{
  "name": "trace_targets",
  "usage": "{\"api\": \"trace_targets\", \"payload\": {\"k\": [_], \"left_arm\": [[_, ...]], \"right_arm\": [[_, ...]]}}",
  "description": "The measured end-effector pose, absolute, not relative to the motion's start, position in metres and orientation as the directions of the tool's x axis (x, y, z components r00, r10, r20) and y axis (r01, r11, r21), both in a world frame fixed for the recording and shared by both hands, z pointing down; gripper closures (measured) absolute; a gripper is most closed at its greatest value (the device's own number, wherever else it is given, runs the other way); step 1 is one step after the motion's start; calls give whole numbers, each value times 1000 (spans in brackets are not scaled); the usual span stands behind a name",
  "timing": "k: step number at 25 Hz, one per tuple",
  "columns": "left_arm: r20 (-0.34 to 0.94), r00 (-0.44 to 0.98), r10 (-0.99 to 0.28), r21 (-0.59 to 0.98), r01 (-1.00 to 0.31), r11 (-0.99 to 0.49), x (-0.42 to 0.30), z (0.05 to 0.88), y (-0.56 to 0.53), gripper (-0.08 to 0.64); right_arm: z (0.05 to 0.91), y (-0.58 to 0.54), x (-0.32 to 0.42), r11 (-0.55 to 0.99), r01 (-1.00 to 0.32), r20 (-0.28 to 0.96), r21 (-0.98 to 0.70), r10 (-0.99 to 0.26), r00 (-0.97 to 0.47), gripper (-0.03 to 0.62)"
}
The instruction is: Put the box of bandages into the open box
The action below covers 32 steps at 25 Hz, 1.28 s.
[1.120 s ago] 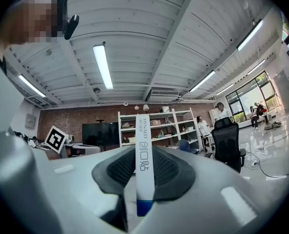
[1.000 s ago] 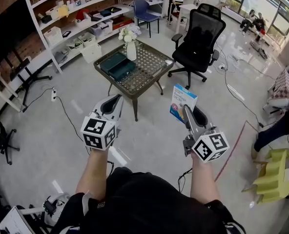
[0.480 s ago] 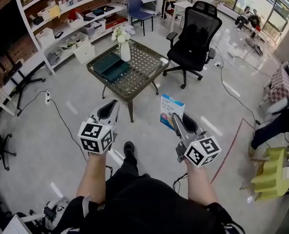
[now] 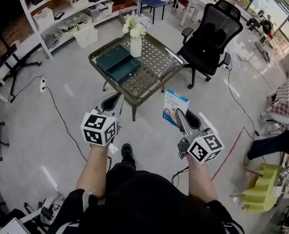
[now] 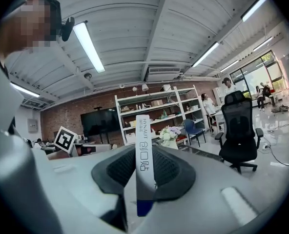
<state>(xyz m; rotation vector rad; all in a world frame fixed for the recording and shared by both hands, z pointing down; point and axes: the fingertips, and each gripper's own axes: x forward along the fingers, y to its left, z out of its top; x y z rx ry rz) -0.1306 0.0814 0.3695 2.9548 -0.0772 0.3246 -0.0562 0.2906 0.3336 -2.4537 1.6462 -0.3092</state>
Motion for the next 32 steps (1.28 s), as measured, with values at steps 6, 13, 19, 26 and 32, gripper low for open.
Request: {"api": "trace_targets", "payload": {"k": [6,13,19,26,32], "left_arm": [[219,975,-34,201,-79,-976,-86,367,-6,540],[204,977,-53,238,-102,-966,-62,362,-54,540],[228,970,-86,230,-139,-963,-36,374,-71,540],[235,943,-235,182,-280,-943,10,364,-107,540],[268,899,-346,159,-395,-905,67,355,-120,540]], "right_arm": [[333,192,-18,-331,-907,127,-262,-943,308,489],[335,146,15,-309,-919,168,-245,-947,273,489],[358,128,60,-290,-912,175,-289,-953,247,489],[361,74,132,-128,-939,123,-319,-988,92,489],[369,30,188,58,-948,159,-314,-981,-113,489]]}}
